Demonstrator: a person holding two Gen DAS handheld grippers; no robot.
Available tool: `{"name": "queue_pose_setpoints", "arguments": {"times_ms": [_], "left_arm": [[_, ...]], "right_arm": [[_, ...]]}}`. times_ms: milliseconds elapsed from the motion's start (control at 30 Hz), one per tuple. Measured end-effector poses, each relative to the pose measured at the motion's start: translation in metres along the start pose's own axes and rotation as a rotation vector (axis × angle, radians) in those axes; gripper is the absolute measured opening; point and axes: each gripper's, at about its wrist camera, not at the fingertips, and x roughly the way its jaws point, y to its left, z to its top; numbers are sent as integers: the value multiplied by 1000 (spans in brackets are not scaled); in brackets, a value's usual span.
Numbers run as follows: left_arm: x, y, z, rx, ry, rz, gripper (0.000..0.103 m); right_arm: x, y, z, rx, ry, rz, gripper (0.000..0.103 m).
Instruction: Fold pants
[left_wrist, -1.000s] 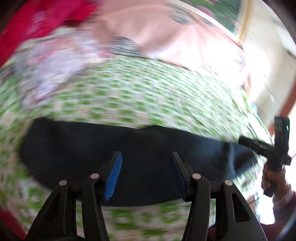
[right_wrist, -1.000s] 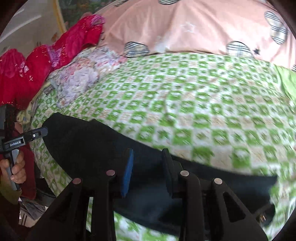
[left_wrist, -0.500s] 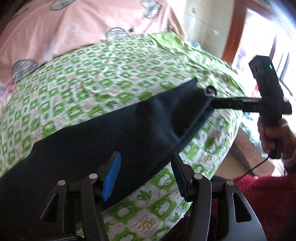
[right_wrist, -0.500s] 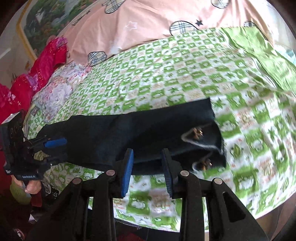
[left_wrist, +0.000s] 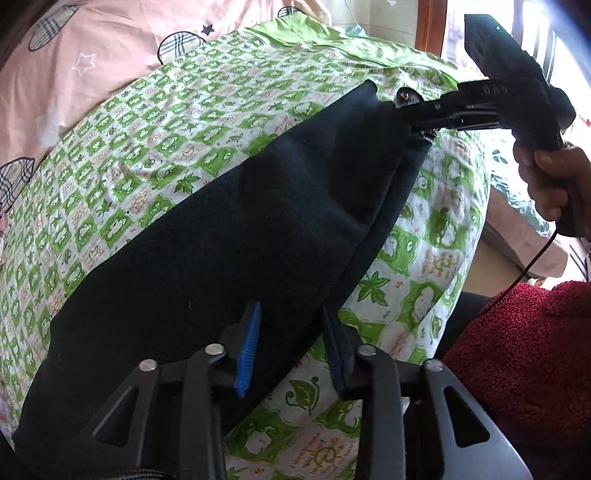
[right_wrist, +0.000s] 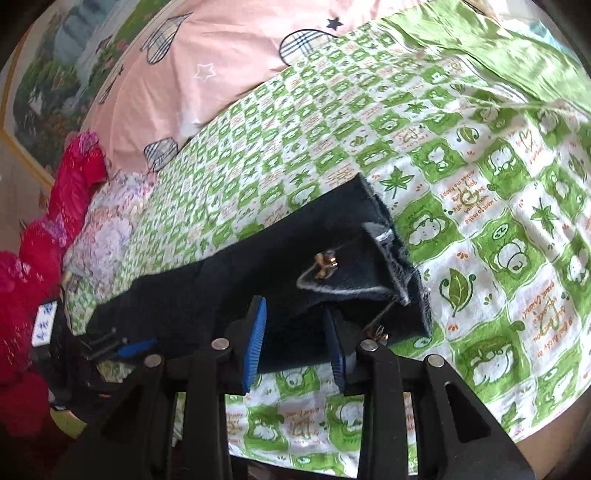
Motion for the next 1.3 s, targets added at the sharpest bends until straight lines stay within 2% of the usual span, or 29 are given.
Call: {"name": "queue_pose_setpoints", "arguments": {"times_ms": [33,100,133,200,333,567,667,767,833,900,933,1100,1300], "left_arm": [[1,0,0,2,0,0,23],[0,3,0,-2,-5,-3,12],[-2,5,0,-7,-10,-10,11],[-4,7,1,-12,-20,-24,7],[-10,3,2,12,-30,-43,6],[1,-4,-2,41,18,-78,7],[-3,-2,0,43,28,-99,18],[-12,6,8,24,23,-120,38],[-20,12,17,8,-1,-129,43],[-26,21,33,-22,-28,-149,50],[-28,24,40,-30,-37,-152,50],[-17,32,87,-30,-50,-182,59],[30,34,142,-32,26,-330,60]], "right_arm": [[0,0,0,0,0,-1,32],[-2,2,-1,-26,-11,-11,10],[-5,4,-1,-44,-16,-22,6],[-13,7,-2,-69,-29,-24,6],[-30,9,-4,-97,-40,-39,5],[-21,2,-15,-85,2,-79,5],[-18,-1,-19,-93,14,-89,5],[-17,-3,-19,-82,28,-87,8],[-20,-5,-20,-55,27,-61,14],[-23,-8,-24,-34,18,-53,33],[-24,-10,-25,-26,13,-47,42],[-24,-24,-28,61,-13,-34,43],[-21,-41,-29,159,-45,15,43]]}}
